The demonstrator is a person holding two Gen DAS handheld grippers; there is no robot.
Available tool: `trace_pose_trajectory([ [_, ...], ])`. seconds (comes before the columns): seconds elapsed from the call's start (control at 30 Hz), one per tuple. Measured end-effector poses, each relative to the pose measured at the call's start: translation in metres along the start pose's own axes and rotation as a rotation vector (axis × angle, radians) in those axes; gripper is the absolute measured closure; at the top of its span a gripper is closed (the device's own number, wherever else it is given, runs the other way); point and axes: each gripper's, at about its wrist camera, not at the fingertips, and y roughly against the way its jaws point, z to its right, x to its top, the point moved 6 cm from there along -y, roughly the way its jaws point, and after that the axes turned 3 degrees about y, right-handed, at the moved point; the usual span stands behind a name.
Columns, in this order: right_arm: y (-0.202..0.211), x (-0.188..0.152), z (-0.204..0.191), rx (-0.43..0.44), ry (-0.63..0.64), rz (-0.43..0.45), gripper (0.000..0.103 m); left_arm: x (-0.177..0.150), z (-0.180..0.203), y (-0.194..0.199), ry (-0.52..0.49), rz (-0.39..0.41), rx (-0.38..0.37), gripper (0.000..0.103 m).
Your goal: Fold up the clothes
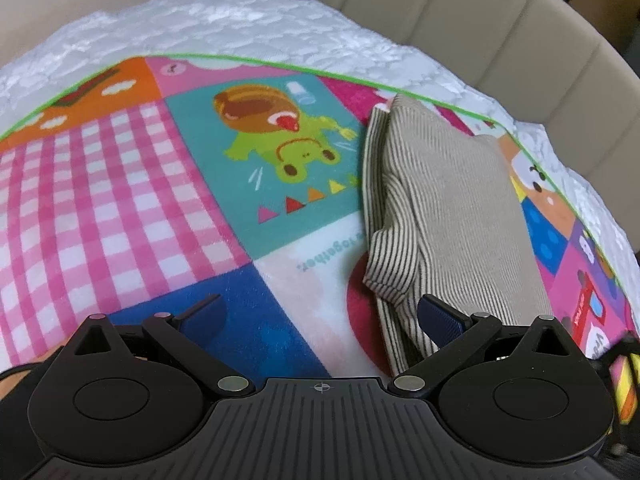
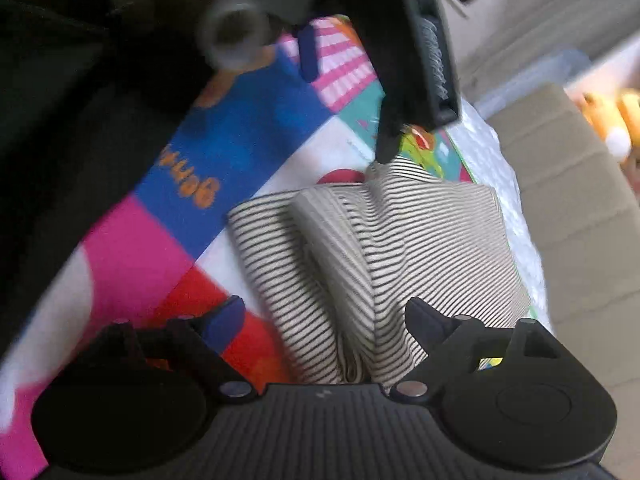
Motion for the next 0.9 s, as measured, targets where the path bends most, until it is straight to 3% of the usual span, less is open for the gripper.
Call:
trace_pose_trajectory([
  [0.03, 0.000, 0.000, 0.014, 0.015, -0.101, -0.008, 0.050, 0.000, 0.001, 0.001, -0.008, 0.006, -0.005, 0.000],
  [0.23, -0.006, -0.044, 0.100, 0.180, -0.785, -0.030, 0.050, -0.011, 0.021, 0.000, -0.129, -0.009, -0.040, 0.000],
  [0.3, -0.014, -0.059, 0.115, 0.213, -0.912, -0.041, 0.050, -0.016, 0.029, -0.001, -0.177, -0.019, -0.052, 0.000],
  [0.4, -0.011, -0.065, 0.115, 0.226, -0.968, -0.038, 0.049, -0.024, 0.041, -0.003, -0.249, -0.033, -0.071, 0.000],
  [0.63, -0.020, -0.056, 0.114, 0.196, -0.886, -0.045, 0.046, -0.042, 0.067, -0.008, -0.417, -0.068, -0.114, 0.000],
  [0.7, -0.014, -0.049, 0.108, 0.164, -0.771, -0.043, 0.039, -0.047, 0.075, -0.009, -0.464, -0.077, -0.126, 0.000],
  [0.8, 0.000, -0.037, 0.091, 0.080, -0.528, -0.033, 0.024, -0.038, 0.067, -0.014, -0.413, -0.063, -0.104, 0.000],
  [0.9, -0.001, -0.032, 0.068, -0.008, -0.289, -0.052, 0.023, -0.027, 0.056, -0.019, -0.345, -0.044, -0.076, 0.000],
])
